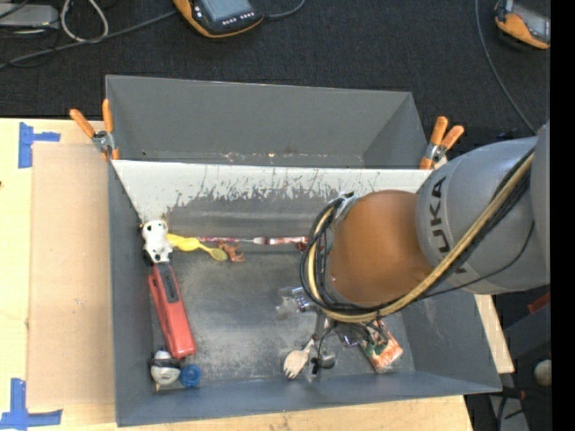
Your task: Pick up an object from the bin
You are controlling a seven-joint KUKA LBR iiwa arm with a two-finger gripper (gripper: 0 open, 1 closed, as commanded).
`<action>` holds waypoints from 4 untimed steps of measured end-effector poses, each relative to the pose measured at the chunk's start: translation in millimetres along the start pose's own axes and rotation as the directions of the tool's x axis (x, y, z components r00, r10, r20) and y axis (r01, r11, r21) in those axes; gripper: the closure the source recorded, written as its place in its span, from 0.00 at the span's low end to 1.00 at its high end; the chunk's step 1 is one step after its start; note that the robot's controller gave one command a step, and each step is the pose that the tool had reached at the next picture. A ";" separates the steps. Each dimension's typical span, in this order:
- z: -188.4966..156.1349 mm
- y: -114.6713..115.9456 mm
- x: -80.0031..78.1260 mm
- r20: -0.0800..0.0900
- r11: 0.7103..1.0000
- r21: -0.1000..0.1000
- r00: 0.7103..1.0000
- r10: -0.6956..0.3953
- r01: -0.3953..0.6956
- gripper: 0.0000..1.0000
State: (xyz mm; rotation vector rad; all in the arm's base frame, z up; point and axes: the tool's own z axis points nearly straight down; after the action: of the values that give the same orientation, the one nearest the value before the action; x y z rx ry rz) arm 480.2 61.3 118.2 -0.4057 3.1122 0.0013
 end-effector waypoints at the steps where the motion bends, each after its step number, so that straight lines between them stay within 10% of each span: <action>1: 16.2 -29.6 14.9 0.012 0.981 0.004 0.981 -0.193 0.193 0.00; 2: 41.4 -7.3 5.8 0.019 0.956 0.007 0.956 -0.292 0.292 0.00; 3: 47.8 -17.9 9.0 0.013 0.914 0.008 0.914 -0.406 0.406 1.00; 4: 47.8 -17.9 9.0 0.013 0.914 0.008 0.914 -0.405 0.405 1.00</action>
Offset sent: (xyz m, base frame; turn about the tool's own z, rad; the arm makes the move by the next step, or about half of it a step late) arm -0.0105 -0.0046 -0.0478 -0.3028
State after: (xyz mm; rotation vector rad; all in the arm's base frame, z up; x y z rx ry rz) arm 476.3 41.8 70.3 -1.0366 2.9467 -0.0055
